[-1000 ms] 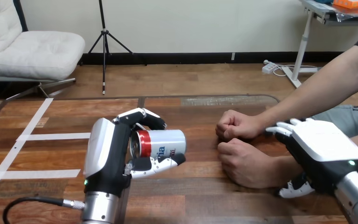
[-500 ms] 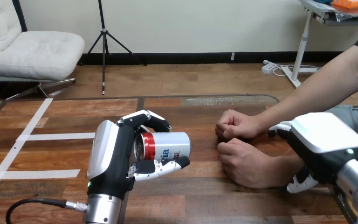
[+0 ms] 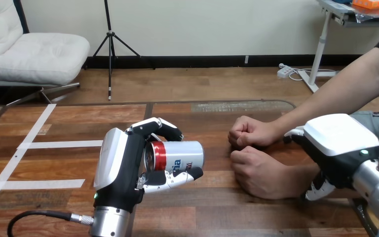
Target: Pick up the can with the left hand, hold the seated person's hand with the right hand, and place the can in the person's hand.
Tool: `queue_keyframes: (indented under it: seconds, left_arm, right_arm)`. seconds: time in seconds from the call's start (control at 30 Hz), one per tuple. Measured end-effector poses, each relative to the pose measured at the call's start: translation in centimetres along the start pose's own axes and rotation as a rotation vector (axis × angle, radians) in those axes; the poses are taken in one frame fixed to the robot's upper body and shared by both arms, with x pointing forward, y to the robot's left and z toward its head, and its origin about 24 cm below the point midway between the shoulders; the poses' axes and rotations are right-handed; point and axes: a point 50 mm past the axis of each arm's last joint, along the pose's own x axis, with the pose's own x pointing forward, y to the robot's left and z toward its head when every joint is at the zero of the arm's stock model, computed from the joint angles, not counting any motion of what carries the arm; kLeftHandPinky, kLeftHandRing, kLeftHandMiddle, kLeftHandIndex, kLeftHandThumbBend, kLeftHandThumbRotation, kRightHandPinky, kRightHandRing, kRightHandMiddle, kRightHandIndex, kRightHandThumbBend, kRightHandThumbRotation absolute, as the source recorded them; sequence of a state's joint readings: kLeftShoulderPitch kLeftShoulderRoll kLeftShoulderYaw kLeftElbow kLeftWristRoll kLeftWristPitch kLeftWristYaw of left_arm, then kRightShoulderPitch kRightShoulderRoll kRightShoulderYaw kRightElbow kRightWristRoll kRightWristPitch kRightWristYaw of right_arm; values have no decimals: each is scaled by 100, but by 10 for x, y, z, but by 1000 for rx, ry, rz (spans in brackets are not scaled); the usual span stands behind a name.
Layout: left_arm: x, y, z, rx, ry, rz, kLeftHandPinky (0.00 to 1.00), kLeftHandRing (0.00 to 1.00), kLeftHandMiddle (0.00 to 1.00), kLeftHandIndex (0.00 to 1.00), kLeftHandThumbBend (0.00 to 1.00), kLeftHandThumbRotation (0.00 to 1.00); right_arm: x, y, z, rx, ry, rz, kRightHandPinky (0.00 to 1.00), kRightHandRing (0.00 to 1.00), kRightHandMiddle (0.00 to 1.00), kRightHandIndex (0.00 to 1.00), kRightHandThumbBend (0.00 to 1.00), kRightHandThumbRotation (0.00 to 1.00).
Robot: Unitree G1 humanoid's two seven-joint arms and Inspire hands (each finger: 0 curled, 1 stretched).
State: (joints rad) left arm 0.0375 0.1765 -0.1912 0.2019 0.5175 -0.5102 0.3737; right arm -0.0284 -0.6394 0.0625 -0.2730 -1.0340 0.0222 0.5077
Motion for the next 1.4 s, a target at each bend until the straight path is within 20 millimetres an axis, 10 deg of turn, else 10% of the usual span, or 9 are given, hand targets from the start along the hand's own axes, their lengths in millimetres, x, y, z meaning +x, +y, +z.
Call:
queue_keyframes:
  seconds: [1.4]
  left_arm:
    - [-5,2,5,-17,-25,-9,31,36,42,44,71,0]
  right_arm:
    - [24,13,5,-121,62,207,79,83,82,79,74,8]
